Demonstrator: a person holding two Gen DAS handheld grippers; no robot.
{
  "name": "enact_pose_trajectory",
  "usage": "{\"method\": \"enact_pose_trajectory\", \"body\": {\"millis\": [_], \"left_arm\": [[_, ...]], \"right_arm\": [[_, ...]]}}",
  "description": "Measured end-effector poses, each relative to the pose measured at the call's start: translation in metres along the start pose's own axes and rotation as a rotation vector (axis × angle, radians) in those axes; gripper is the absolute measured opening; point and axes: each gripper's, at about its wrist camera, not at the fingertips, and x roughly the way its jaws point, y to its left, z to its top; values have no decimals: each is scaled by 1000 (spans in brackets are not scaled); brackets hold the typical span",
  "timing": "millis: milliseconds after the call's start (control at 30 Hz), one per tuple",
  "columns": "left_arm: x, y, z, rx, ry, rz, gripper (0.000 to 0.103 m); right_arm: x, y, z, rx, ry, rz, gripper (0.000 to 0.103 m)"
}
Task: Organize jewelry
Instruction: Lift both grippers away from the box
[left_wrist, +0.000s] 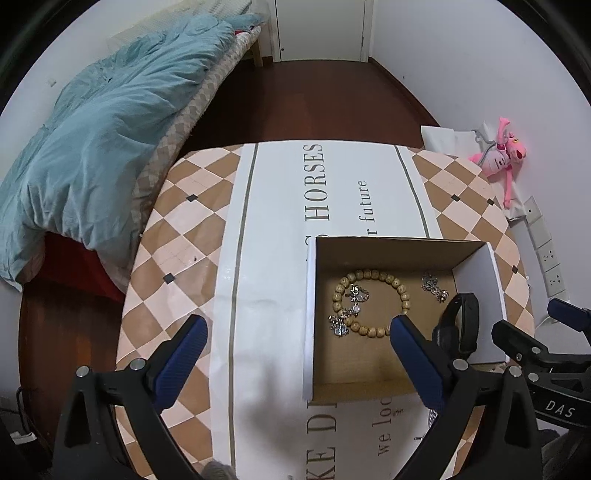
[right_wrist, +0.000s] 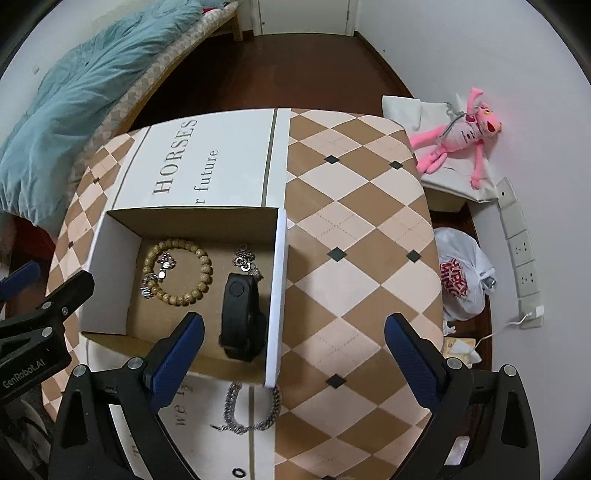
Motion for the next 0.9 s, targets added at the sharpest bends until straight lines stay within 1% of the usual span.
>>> {"method": "enact_pose_trajectory", "body": {"millis": [333, 500, 700, 800, 900], "left_arm": [[-60, 0, -17, -5, -115, 32, 101], [-89, 1, -26, -19, -156, 15, 101], [-119, 2, -35, -29, -195, 1, 101], [-128, 4, -40, -40, -202, 6, 101], [-128, 4, -47, -46, -199, 18, 101]], "right_arm": [[-63, -3, -27, 36, -147, -57, 99], [-97, 0, -40, 41, -210, -63, 99], [-137, -2, -53, 65, -282, -47, 99], [-150, -3, -60, 72, -296, -29, 99], [-149, -2, -70, 80, -282, -15, 99]]}}
